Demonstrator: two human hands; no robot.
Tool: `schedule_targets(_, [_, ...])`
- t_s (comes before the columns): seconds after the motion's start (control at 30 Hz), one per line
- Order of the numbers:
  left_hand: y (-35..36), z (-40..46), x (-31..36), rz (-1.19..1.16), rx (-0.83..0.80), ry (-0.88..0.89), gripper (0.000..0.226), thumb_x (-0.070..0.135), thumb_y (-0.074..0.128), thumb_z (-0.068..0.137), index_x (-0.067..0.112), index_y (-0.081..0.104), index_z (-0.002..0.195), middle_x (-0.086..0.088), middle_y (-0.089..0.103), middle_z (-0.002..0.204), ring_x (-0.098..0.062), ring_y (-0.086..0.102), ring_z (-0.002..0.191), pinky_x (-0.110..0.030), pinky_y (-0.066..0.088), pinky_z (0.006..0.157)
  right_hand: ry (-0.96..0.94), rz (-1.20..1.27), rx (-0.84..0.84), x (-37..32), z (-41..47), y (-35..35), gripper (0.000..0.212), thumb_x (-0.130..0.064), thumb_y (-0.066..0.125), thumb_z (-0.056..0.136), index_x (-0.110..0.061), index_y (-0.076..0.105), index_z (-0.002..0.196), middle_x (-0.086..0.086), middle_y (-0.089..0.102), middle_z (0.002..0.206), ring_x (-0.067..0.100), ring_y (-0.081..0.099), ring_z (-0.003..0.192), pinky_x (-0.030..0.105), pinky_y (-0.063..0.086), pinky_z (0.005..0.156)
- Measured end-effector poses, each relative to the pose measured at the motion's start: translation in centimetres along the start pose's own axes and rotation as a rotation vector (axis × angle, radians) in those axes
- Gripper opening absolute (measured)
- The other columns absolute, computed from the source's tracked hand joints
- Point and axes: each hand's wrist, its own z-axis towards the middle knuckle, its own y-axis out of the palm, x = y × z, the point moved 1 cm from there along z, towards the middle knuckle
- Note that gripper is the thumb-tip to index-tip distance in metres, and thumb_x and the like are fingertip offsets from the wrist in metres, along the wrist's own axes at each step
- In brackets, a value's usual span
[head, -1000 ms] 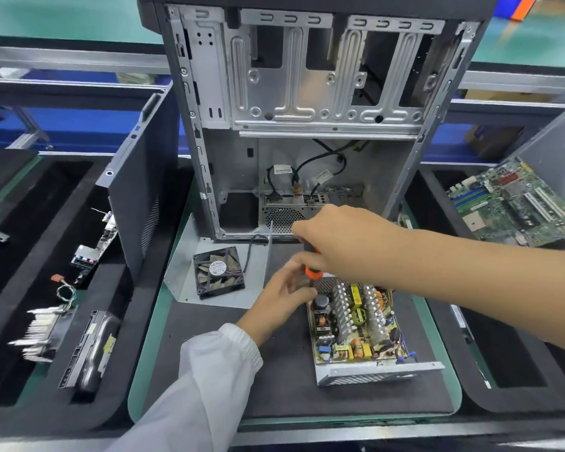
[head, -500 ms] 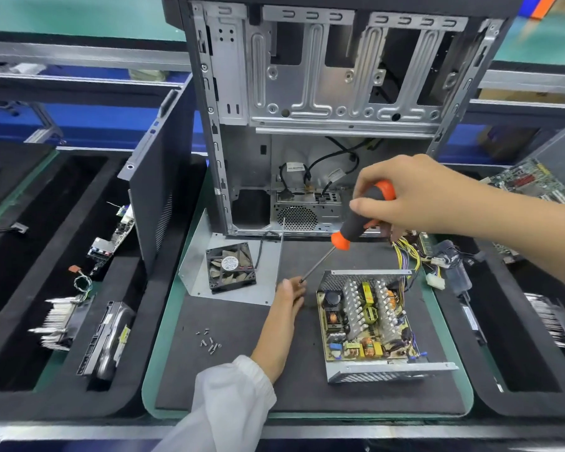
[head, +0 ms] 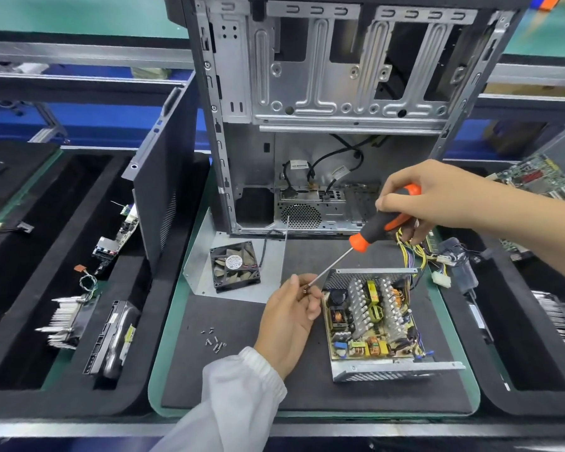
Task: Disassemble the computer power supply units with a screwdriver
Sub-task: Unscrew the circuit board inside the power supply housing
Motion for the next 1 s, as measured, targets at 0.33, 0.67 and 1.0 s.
schedule_targets(0.33, [-1.1,0.4,-0.3,0.61,0.042,-0.018,0.034,-0.01,0.033,0.096,0.006,0.063,0.098,0.0,0.053,0.066,-0.007,0.041,0.05,-0.017,0.034,0.048,-0.086,0.031,0.117,-0.3,-1.4,-0.3,0.03,-0.046,0.073,0.075,-0.018,0.066,0.08,-0.003,0.07,0.058,0.012,0.066,0.048,0.016,0.05,0.046])
schedule_targets(0.67, [1.4,3.6,-0.8,1.699,0.089,0.046,0.043,0.059,0.047,0.092,0.019,0.04,0.08,-0.003,0.063,0.08,-0.03,0.061,0.08,-0.037,0.046,0.067,-0.161,0.059,0.397,1.5,-4.6,0.4,0.035,-0.049,0.068,0.078,-0.015,0.066,0.075,0.011,0.061,0.06,0.028,0.06,0.06,0.043,0.053,0.063])
schedule_targets(1.0, [1.6,4.8,-1.0,1.252,-0.033,0.206,0.031,0.022,0.066,0.093,0.03,0.061,0.063,0.018,0.061,0.052,0.007,0.053,0.052,-0.011,0.037,0.053,-0.21,0.115,0.496,3.4,-6.0,0.6,0.026,-0.05,0.066,0.08,-0.026,0.068,0.071,0.001,0.06,0.055,0.023,0.057,0.056,0.04,0.049,0.06])
